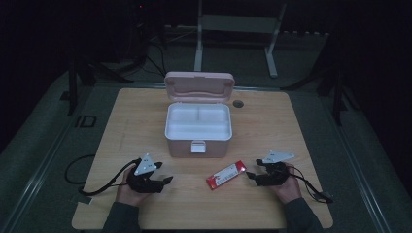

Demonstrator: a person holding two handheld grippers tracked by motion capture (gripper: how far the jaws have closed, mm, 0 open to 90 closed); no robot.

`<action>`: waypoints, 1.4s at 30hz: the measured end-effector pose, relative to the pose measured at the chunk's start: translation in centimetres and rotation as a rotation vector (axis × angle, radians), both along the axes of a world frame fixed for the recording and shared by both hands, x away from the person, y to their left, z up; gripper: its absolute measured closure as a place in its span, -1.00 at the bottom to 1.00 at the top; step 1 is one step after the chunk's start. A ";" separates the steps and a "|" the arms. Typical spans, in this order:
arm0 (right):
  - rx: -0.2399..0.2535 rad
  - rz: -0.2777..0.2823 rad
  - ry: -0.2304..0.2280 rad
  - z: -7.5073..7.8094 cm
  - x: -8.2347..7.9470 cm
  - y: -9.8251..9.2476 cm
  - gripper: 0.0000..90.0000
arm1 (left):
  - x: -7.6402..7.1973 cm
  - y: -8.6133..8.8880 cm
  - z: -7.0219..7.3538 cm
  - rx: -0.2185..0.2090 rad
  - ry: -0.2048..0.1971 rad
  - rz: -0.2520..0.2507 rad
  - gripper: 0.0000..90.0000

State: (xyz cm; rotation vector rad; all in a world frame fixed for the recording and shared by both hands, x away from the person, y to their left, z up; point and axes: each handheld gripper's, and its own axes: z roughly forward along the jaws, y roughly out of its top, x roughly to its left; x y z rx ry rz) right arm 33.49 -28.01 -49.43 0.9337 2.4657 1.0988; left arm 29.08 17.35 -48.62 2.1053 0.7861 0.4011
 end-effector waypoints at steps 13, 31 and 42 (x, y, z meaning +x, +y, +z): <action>0.001 0.126 -0.084 4.3 -1.7 1.5 -0.24 | 0.0 0.0 0.0 -0.001 0.002 -0.003 -0.29; -0.183 0.454 -0.049 2.6 -0.2 10.6 -0.51 | -0.1 0.0 0.0 -0.003 0.002 -0.014 -0.29; -0.187 0.367 -0.024 1.9 1.2 10.5 -0.02 | -0.1 -0.2 0.0 -0.001 0.005 -0.017 -0.29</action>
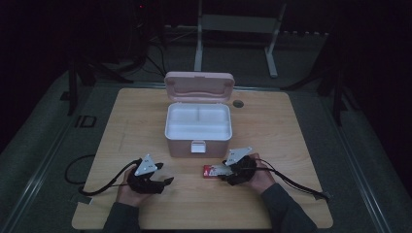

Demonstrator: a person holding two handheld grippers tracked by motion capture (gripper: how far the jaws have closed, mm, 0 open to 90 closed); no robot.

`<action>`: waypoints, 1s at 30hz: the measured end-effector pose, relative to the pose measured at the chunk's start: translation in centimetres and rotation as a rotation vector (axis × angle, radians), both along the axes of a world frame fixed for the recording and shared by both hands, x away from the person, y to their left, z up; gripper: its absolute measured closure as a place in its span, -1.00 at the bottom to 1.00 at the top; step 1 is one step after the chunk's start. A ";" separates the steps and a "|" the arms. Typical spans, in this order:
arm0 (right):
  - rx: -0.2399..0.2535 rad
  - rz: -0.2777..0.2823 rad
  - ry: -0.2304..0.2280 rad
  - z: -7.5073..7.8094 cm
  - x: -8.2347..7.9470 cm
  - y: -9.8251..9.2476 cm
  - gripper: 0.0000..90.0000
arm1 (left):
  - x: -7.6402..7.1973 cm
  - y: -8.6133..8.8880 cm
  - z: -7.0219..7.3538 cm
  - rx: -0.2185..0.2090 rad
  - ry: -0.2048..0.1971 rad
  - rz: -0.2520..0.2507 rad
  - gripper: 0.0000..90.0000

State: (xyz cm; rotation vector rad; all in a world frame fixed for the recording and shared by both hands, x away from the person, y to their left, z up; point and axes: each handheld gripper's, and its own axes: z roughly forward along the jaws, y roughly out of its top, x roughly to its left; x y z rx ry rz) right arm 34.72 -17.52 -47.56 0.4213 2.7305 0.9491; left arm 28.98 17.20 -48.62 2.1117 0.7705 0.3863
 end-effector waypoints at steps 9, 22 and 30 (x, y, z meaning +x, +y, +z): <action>-0.024 -0.211 0.003 0.3 -1.3 -3.9 0.13 | 0.0 0.1 0.1 -0.005 -0.007 0.000 -0.29; 0.044 -0.471 0.000 0.1 -3.5 -13.4 0.13 | 0.0 0.0 0.2 -0.016 -0.006 -0.001 -0.29; 0.048 -0.476 0.004 0.0 -4.4 -14.3 0.09 | 0.1 -0.2 0.3 -0.016 -0.007 -0.003 -0.29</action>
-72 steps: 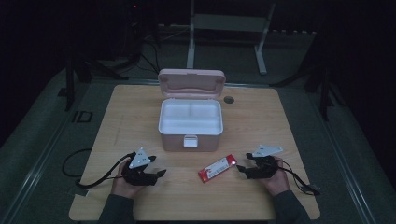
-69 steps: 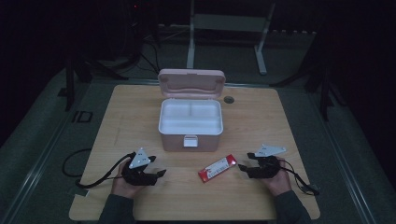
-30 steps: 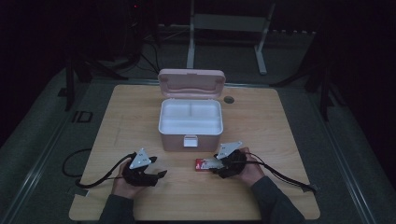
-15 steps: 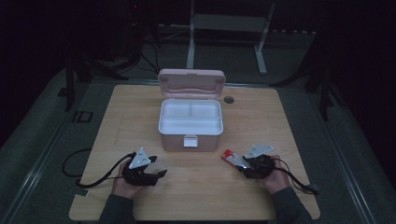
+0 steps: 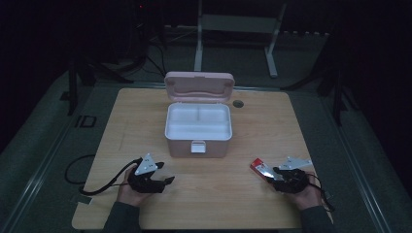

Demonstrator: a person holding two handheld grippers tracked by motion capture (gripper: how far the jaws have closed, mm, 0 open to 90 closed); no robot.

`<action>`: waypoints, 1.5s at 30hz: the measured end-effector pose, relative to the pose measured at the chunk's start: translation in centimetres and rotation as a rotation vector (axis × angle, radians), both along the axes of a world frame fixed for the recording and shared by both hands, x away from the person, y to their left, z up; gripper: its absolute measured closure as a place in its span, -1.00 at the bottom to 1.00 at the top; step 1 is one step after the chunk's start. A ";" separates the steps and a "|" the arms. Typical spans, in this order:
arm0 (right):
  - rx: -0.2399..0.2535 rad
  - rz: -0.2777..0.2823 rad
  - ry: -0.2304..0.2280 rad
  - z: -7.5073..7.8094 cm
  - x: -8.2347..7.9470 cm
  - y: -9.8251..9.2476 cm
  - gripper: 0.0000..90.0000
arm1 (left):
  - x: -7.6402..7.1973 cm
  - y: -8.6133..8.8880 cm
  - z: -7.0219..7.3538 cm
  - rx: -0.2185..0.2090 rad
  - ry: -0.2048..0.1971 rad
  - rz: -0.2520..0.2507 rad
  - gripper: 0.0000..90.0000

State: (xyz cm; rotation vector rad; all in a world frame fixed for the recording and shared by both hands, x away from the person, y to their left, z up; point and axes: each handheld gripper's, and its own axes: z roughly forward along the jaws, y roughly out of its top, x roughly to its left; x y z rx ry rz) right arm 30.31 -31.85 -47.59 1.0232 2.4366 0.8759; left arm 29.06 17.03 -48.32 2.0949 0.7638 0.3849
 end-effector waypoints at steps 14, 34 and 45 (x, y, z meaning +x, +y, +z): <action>0.089 0.087 -0.103 5.9 2.8 5.3 0.03 | 2.5 1.8 5.1 -0.092 -0.071 0.010 -0.29; 0.241 0.127 -0.110 9.7 10.3 11.8 0.02 | 11.5 1.0 8.1 -0.119 0.020 0.072 -0.33; 0.224 0.145 -0.044 8.8 11.5 11.5 0.14 | 11.8 -0.6 7.4 -0.122 0.060 0.069 -0.23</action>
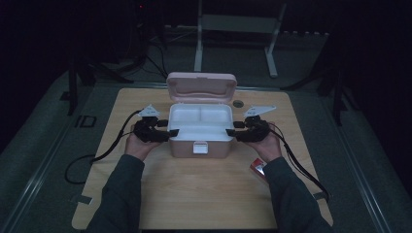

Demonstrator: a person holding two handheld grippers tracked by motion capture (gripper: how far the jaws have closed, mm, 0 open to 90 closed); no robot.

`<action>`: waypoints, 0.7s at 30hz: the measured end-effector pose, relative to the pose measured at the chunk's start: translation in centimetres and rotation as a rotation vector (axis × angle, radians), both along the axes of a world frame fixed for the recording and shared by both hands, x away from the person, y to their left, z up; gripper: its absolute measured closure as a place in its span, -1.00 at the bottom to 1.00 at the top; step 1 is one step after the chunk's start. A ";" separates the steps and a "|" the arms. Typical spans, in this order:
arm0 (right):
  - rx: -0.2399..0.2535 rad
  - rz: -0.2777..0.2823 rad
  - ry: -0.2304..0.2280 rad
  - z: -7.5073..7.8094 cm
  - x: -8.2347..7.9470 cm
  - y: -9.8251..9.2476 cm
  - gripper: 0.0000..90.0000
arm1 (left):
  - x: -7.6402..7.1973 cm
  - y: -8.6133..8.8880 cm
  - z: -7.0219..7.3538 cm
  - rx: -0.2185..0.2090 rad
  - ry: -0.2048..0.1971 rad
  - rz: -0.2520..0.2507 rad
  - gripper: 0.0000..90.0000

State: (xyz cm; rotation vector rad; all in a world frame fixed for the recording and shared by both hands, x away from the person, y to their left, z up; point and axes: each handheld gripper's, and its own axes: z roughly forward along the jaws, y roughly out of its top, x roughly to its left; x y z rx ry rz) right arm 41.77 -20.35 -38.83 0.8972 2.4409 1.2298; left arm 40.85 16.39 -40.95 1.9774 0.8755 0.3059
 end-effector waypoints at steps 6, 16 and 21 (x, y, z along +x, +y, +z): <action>-0.012 0.001 0.003 0.1 -1.2 -2.1 0.15 | -1.5 -2.0 -0.1 -0.010 0.004 -0.001 -0.23; -0.035 0.011 0.001 0.3 -3.7 -4.5 0.14 | -3.6 -4.2 -0.1 -0.019 0.007 -0.026 -0.23; -0.048 0.017 -0.005 0.4 -5.1 -5.1 0.14 | -4.6 -4.7 -0.1 -0.017 0.008 -0.043 -0.23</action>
